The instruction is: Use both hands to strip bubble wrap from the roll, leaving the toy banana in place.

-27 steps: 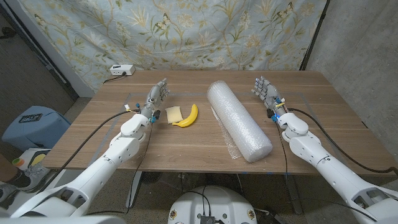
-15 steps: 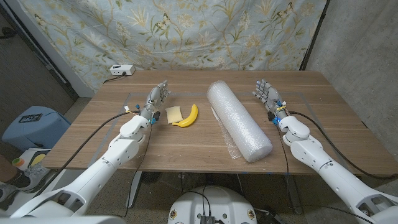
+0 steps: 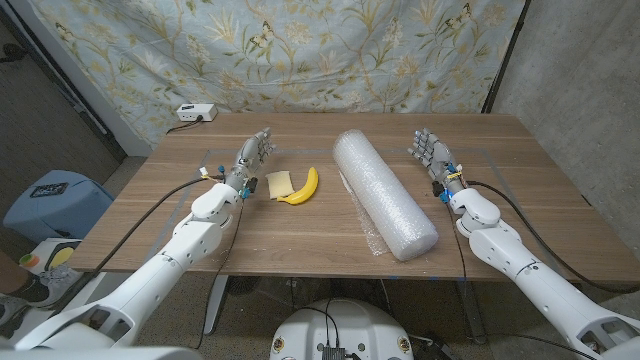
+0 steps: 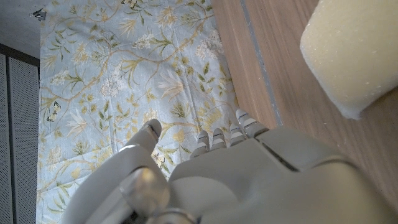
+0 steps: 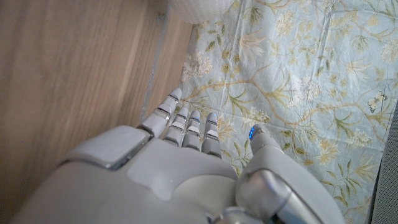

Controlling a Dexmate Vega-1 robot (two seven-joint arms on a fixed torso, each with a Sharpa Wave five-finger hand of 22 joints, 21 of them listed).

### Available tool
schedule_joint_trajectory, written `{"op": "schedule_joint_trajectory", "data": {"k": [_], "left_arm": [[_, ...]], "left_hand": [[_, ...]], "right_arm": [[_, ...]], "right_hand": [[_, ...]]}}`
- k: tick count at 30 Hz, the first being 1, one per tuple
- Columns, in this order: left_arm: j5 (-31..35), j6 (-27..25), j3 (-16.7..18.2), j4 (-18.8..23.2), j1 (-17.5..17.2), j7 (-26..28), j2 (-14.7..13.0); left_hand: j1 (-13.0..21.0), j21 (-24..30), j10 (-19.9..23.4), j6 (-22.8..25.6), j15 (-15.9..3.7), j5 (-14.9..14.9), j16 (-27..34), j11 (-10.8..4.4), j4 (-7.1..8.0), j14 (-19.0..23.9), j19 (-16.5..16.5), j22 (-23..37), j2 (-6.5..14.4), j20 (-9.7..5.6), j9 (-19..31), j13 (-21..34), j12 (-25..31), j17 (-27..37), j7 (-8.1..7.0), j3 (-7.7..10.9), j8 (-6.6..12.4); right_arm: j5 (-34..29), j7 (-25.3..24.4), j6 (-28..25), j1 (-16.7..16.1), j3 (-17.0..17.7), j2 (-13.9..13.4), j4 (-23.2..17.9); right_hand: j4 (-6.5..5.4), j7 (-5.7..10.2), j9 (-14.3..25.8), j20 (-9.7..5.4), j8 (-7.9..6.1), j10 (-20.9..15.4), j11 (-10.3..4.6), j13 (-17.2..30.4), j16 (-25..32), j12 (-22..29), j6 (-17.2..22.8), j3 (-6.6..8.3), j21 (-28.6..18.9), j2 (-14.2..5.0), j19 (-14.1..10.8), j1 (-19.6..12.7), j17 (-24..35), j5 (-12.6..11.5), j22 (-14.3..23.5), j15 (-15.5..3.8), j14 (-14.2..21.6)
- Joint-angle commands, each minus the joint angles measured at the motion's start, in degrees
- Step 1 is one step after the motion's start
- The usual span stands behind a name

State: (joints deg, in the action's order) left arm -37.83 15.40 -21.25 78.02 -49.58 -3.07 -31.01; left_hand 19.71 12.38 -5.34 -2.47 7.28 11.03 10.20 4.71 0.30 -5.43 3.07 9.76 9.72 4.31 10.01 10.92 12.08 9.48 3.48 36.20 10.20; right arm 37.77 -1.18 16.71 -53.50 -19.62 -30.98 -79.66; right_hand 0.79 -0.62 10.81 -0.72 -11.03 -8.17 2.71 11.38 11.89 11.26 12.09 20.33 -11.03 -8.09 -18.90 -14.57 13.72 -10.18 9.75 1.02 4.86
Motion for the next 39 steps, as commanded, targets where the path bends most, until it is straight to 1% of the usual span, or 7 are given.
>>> {"op": "schedule_joint_trajectory", "data": {"k": [1,12,14,18,21,30,39], "left_arm": [[1.4,-1.5,-1.2,0.9,2.2,-1.8,-1.1],[2.5,-3.3,-2.1,3.0,3.8,-3.4,-2.7],[2.7,-4.4,-2.4,4.0,4.0,-3.9,-3.6],[3.5,-6.2,-2.9,5.3,4.9,-5.4,-5.4],[2.3,-5.1,-2.8,4.1,5.6,-8.2,-5.2],[5.1,-6.6,-4.4,4.4,8.9,-11.4,-7.5],[8.7,-8.2,-7.0,3.4,13.5,-15.6,-8.9]], "left_hand": [[0.7,0.0,0.0,-0.2,0.12,0.3,0.2,-0.03,-0.75,0.6,0.6,0.1,-0.3,0.23,0.3,0.2,0.3,0.2,0.23,0.2,0.36],[2.0,-0.3,0.1,-0.7,0.05,0.7,0.1,-0.04,-2.83,0.6,0.8,0.1,-1.2,0.12,0.3,0.2,0.2,0.2,0.19,0.5,0.33],[3.5,-0.6,0.2,-0.7,-0.41,1.1,0.1,-0.44,-5.04,0.6,1.0,0.0,-2.0,-0.43,0.2,0.2,0.2,0.2,-0.27,0.77,0.56],[4.4,-0.7,0.2,-1.1,-0.24,1.3,0.1,-0.32,-6.46,0.7,1.1,0.0,-2.5,-0.24,0.2,0.2,0.1,0.2,-0.24,0.87,0.52],[5.4,-0.7,0.3,-1.0,-0.62,1.5,0.2,-1.06,-8.06,1.0,1.8,0.0,-3.3,-0.41,0.2,0.2,0.2,0.3,-1.0,0.85,0.72],[6.9,-0.9,0.6,-0.5,-0.76,1.7,0.2,-1.15,-9.64,1.2,2.1,0.0,-3.9,-0.45,0.2,0.2,0.2,0.3,-1.09,0.94,0.99],[8.2,-1.0,1.0,-0.2,-0.84,1.8,0.2,-1.08,-10.45,1.4,2.2,0.0,-4.2,-0.51,0.2,0.2,0.3,0.3,-1.01,1.11,1.13]], "right_arm": [[0.1,0.0,0.7,-0.4,0.5,-0.3,-0.4],[-0.1,-0.5,0.9,-1.0,0.9,-0.7,-1.4],[-0.4,-0.8,0.9,-1.1,0.8,-0.7,-1.7],[-0.7,-1.2,0.9,-1.1,0.7,-0.7,-2.1],[-0.9,-1.4,1.0,-1.1,0.7,-0.6,-2.2],[-1.1,-1.2,1.1,-0.7,0.5,-0.5,-2.1],[-1.2,-0.7,1.5,0.2,0.5,-0.3,-1.2]], "right_hand": [[0.42,0.12,0.1,0.09,-0.27,-0.6,0.11,0.3,0.3,0.4,0.6,0.1,-0.2,-0.11,-0.5,-0.4,0.2,-0.2,0.2,0.08,0.5],[0.58,0.09,0.1,0.1,-0.26,-0.7,0.13,0.3,0.3,0.4,0.6,0.07,-0.2,-0.18,-0.5,-0.4,0.2,-0.2,0.2,0.04,0.5],[0.64,0.1,0.1,0.12,-0.26,-0.6,0.36,0.3,0.3,0.4,0.7,0.08,-0.2,-0.18,-0.5,-0.4,0.1,-0.2,0.2,0.09,0.5],[0.64,0.07,0.1,0.11,-0.27,-0.7,0.13,0.3,0.4,0.4,0.7,0.05,-0.2,-0.22,-0.5,-0.4,0.2,-0.2,0.2,0.05,0.4],[0.7,0.11,0.1,0.08,-0.26,-0.7,0.14,0.3,0.4,0.4,0.7,0.06,-0.2,-0.22,-0.5,-0.4,0.1,-0.2,0.2,0.05,0.4],[0.78,0.11,0.1,0.1,-0.24,-0.7,0.24,0.3,0.4,0.4,0.7,0.03,-0.2,-0.25,-0.5,-0.4,0.1,-0.2,0.2,0.07,0.3],[0.93,0.05,0.1,0.17,-0.22,-0.6,0.4,0.3,0.4,0.4,0.7,0.03,-0.2,-0.3,-0.4,-0.5,0.1,-0.2,0.2,0.07,0.3]]}}
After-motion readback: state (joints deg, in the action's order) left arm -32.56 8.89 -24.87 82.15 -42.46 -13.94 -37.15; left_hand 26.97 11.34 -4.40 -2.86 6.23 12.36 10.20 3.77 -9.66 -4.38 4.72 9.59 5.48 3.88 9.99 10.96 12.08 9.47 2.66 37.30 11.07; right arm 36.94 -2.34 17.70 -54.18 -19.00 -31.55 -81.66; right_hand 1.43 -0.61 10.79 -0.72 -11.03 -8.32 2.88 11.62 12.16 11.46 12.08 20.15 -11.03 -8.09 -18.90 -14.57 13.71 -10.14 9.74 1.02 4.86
